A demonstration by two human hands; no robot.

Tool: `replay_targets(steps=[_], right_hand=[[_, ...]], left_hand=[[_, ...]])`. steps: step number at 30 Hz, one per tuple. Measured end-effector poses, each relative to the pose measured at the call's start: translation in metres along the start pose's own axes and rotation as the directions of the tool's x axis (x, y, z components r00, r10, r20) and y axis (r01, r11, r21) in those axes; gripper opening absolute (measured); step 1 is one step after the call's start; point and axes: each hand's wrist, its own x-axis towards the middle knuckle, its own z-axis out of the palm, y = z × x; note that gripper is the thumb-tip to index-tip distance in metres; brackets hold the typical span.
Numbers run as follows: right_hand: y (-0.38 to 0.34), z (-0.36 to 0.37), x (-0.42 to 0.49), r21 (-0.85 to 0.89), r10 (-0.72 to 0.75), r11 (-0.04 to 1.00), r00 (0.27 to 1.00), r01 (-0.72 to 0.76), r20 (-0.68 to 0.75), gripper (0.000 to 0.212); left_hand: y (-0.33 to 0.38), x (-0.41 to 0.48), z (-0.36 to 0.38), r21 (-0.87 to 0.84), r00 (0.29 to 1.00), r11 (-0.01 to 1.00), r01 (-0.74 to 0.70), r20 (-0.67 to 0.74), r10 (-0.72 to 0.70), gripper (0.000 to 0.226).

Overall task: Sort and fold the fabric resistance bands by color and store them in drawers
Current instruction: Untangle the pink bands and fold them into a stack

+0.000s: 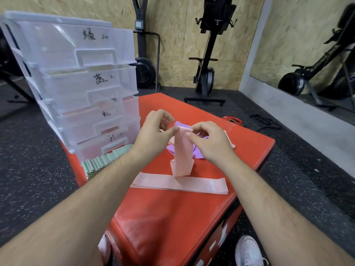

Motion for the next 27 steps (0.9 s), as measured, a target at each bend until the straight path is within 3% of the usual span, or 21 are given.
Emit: replay_targets(steps=[2,4,6,8,11,14,16,19,24,27], right_hand=[[-0.001,0.004,-0.001,0.013,-0.022,1.000,1.000,0.022,-0.019,0.005],[-0.004,0.009,-0.002,0.015,-0.073,0.997,0.997,0.073,-0.010,0.004],[-0.010,0.015,-0.005,0.022,-0.132,0.991,0.990,0.131,0.040,0.005],[-0.016,0.021,-0.007,0.064,-0.137,0.990,0.981,0.129,0.134,0.005],[-0.015,0.032,-0.006,0.060,-0.091,0.995,0.963,0.078,0.255,0.011],[-0.009,0.045,-0.002,0.020,-0.113,0.994,0.980,0.111,0.162,0.021],[-0.006,0.051,0.001,0.021,-0.107,0.994,0.967,0.105,0.232,0.027],[-0.002,0.063,0.004,-0.008,-0.076,0.996,0.916,0.087,0.393,0.017],[0.007,0.055,0.009,-0.115,-0.032,0.990,0.915,0.085,0.402,0.015],[0.015,0.035,0.008,-0.177,0.089,0.984,0.880,-0.006,0.466,0.017]], left_hand=[[0.003,-0.002,0.001,-0.194,0.983,0.963,0.185,0.039,-0.181,0.021],[0.009,-0.006,0.002,-0.406,0.932,0.839,0.361,0.159,-0.325,0.031],[0.010,-0.008,0.000,-0.431,0.901,0.792,0.433,0.223,-0.372,0.032],[0.004,-0.009,-0.005,-0.369,0.894,0.814,0.448,0.193,-0.405,0.021],[-0.010,-0.011,-0.016,-0.093,0.951,0.947,0.308,0.041,-0.306,0.004],[-0.016,-0.018,-0.022,0.134,0.992,0.987,0.093,0.067,-0.103,0.007],[-0.019,-0.019,-0.026,0.134,0.996,0.990,0.048,0.070,-0.058,0.009],[-0.020,-0.018,-0.031,0.080,0.999,0.997,0.015,0.033,-0.017,0.011],[-0.024,-0.015,-0.042,-0.010,0.997,0.999,0.039,-0.074,-0.039,0.013],[-0.027,-0.011,-0.049,-0.053,0.983,0.997,0.058,-0.173,-0.066,0.014]])
